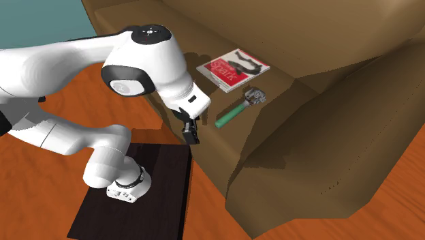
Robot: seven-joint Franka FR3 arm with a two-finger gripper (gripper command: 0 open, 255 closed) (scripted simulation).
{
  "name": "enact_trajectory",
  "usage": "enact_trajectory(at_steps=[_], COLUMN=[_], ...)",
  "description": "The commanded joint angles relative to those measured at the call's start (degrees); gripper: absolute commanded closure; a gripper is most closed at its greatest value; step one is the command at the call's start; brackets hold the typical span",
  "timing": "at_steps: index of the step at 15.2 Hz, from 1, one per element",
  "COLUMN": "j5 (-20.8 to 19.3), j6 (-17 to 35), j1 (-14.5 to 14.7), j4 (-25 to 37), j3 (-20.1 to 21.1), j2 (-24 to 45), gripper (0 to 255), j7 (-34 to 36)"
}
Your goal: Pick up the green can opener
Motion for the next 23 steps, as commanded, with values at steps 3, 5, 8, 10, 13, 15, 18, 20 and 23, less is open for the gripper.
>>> enact_trajectory(at_steps=[3, 5, 8, 10, 13, 15, 18, 20, 23], j5=[-0.18, -0.37, -0.72, -1.02, -1.66, -2.22, -3.21, -3.16, -3.11], j6=[1.32, 2.34, 3.34, 3.69, 3.80, 3.63, 3.11, 4.69, 7.02], j1=[1.51, 2.94, 4.93, 6.15, 7.89, 9.01, 10.53, 10.54, 10.56], j4=[2.92, 6.02, 10.94, 14.37, 19.71, 23.37, 28.50, 26.67, 24.08], j3=[0.42, 0.94, 1.94, 2.75, 4.16, 5.22, 6.83, 6.84, 6.85], j2=[4.66, 9.19, 15.75, 19.97, 26.09, 30.04, 35.31, 35.05, 34.79], gripper=[0, 0, 0, 0, 0, 0, 0, 0, 0], j7=[-2.69, -5.31, -9.11, -11.53, -14.98, -17.15, -19.96, -20.00, -20.03])
